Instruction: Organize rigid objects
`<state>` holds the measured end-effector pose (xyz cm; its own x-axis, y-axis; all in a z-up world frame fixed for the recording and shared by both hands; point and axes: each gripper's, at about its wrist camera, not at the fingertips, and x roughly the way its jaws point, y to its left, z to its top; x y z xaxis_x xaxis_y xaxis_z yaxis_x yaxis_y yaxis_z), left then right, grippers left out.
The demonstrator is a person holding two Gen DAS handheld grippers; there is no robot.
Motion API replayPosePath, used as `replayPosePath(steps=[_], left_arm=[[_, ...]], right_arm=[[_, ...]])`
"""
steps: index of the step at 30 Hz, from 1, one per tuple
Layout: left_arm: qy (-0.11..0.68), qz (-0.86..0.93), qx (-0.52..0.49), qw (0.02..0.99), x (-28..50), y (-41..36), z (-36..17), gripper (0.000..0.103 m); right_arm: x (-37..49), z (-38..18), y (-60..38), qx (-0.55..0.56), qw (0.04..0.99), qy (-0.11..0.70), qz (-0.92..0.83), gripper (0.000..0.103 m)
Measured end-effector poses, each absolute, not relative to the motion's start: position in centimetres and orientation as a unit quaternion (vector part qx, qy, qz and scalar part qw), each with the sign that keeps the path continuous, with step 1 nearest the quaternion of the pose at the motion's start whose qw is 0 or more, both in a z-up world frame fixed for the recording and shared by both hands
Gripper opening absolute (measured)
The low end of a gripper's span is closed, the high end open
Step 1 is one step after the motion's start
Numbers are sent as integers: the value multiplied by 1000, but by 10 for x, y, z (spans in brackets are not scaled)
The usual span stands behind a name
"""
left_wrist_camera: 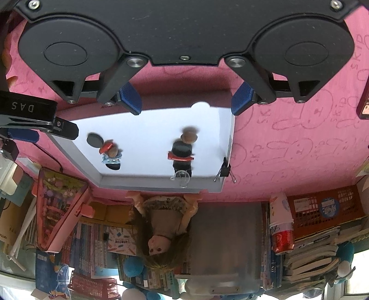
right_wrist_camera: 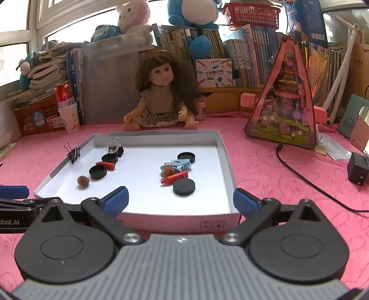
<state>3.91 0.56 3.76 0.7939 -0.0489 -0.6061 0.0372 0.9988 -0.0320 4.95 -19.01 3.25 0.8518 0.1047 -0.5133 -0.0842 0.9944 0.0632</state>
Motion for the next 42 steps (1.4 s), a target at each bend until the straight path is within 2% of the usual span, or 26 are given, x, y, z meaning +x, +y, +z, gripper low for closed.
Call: replayPosePath(steps=[22, 31, 42], left_arm=[[358, 5, -13, 933, 32, 15, 11, 85], [370, 11, -12, 929, 38, 14, 4, 90], [374, 17, -4, 927, 42, 12, 0, 102]], right_arm=[[41, 2, -186, 2, 950, 309, 45, 102], [45, -9, -181, -7, 945, 324, 44, 103], [46, -10, -177, -17, 945, 326, 36, 103]])
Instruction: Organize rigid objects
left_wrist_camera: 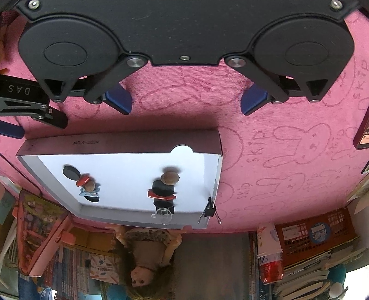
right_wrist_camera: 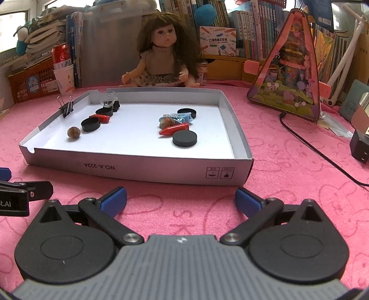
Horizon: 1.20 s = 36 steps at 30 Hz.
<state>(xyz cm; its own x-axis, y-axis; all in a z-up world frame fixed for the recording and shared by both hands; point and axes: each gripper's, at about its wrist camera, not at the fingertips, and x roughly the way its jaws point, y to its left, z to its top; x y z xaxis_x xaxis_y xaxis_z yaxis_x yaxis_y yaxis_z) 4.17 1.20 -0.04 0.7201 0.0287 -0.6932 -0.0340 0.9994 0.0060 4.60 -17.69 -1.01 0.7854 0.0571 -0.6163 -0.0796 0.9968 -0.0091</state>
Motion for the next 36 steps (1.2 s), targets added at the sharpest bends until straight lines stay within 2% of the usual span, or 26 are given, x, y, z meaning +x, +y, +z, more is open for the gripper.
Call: replayPosePath(steps=[36], left_arm=[[364, 37, -8, 931, 46, 15, -3, 103]], right_arm=[[51, -10, -182, -19, 944, 330, 22, 103]])
